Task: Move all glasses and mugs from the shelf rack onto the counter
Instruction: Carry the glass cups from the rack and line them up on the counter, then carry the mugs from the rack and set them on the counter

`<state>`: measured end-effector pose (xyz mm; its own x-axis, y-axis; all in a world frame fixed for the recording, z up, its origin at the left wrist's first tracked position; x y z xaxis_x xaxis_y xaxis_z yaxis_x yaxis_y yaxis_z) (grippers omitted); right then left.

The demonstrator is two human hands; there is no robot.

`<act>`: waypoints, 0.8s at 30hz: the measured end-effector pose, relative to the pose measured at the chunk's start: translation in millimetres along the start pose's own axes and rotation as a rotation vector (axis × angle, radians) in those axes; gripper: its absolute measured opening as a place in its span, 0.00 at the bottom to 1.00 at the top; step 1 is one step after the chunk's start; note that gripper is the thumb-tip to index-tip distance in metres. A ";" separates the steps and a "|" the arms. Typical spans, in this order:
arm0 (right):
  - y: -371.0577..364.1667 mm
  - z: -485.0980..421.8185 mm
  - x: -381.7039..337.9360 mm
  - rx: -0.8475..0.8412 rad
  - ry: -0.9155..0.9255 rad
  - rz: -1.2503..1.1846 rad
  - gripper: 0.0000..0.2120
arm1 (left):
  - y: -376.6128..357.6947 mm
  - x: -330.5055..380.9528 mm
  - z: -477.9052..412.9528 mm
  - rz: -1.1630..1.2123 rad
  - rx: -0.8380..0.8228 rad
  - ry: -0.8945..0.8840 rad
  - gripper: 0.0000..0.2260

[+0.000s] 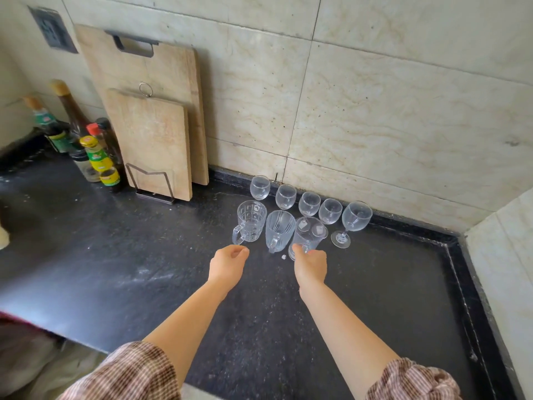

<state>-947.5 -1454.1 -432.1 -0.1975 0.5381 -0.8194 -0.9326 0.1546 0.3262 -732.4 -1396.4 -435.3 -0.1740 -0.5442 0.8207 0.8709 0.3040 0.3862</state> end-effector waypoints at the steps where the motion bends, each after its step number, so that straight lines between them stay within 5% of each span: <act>1: -5.2 11.9 -1.5 -0.017 0.026 0.023 0.17 | 13.1 -1.3 7.2 -0.020 0.017 -0.023 0.11; 17: -217.5 384.9 58.9 -0.699 0.798 0.847 0.23 | 331.8 -186.2 243.1 -0.528 0.468 -0.059 0.16; 24: -302.3 600.4 119.3 -0.906 1.249 1.070 0.24 | 478.2 -297.5 395.5 -0.664 0.738 0.174 0.18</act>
<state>-507.7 -939.2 -345.5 -0.4168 -0.8019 -0.4280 -0.0559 -0.4473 0.8926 -446.0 -779.8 -328.3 -0.3994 -0.8681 0.2948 0.1098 0.2739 0.9555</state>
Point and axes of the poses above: each hand's wrist, its own z-axis away from the middle knuckle, its own y-axis out of the back of the hand, x = y × z, the point moved 8 cm from there along -z, towards the middle knuckle
